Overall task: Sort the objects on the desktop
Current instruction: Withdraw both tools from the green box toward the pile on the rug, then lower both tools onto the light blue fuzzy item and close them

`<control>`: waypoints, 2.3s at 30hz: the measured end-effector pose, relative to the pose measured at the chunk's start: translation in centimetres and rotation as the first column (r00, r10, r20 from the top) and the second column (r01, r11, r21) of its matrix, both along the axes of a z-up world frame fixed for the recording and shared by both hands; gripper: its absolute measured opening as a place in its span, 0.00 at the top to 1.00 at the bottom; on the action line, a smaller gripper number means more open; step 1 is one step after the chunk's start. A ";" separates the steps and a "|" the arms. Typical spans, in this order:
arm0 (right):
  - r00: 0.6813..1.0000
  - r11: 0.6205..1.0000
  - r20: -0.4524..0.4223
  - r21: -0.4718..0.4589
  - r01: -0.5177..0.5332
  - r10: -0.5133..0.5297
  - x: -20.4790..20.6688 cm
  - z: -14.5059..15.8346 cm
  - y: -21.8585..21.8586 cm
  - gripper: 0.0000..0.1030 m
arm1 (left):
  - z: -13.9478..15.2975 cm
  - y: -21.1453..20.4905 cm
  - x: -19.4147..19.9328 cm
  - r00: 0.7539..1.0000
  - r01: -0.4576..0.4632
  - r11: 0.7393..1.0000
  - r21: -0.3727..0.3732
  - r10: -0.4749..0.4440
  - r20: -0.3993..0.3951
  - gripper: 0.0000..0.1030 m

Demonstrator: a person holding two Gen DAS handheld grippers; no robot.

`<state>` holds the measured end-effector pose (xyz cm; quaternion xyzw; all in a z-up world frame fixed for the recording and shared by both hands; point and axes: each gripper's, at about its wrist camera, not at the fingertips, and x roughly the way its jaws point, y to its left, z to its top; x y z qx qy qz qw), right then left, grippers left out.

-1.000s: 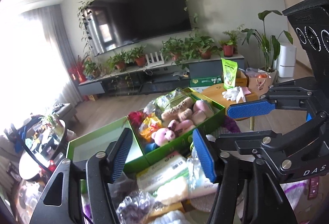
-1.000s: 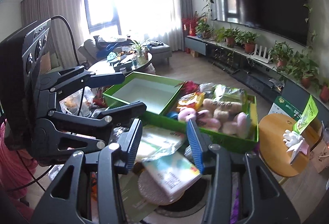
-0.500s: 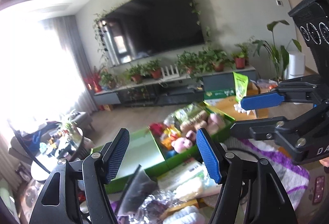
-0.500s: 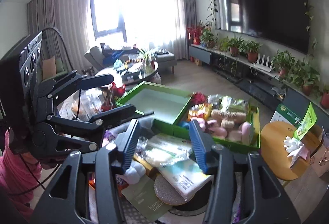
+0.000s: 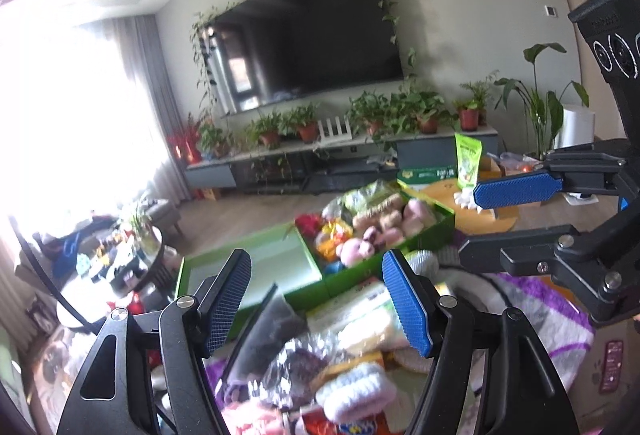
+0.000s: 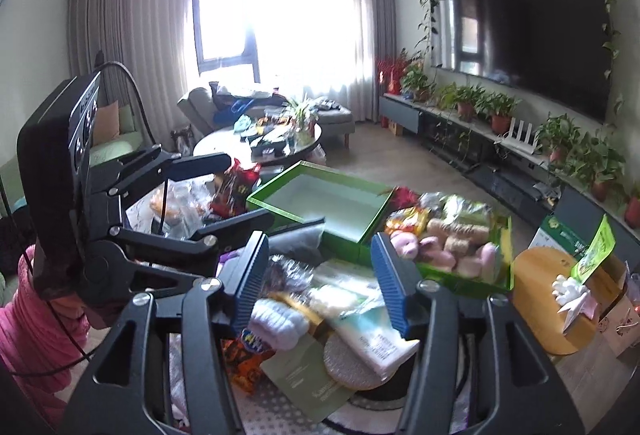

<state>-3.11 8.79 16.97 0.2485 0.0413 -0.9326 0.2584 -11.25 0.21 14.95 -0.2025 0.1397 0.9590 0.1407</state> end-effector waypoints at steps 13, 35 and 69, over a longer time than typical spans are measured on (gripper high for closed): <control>0.996 0.999 0.078 -0.007 -0.033 0.033 1.3 -3.4 -2.0 0.48 | -2.5 -2.5 2.7 0.999 -0.032 0.999 0.019 0.031 0.039 0.33; 0.952 0.998 0.304 -0.059 -0.003 0.020 -1.8 -13.4 -2.6 0.50 | -12.1 -3.0 3.0 0.978 0.021 0.999 0.043 -0.029 0.204 0.33; 0.909 0.999 0.417 -0.049 0.013 0.009 -6.2 -19.3 -5.4 0.66 | -16.7 -3.5 -1.9 0.931 -0.016 0.996 0.090 -0.018 0.364 0.69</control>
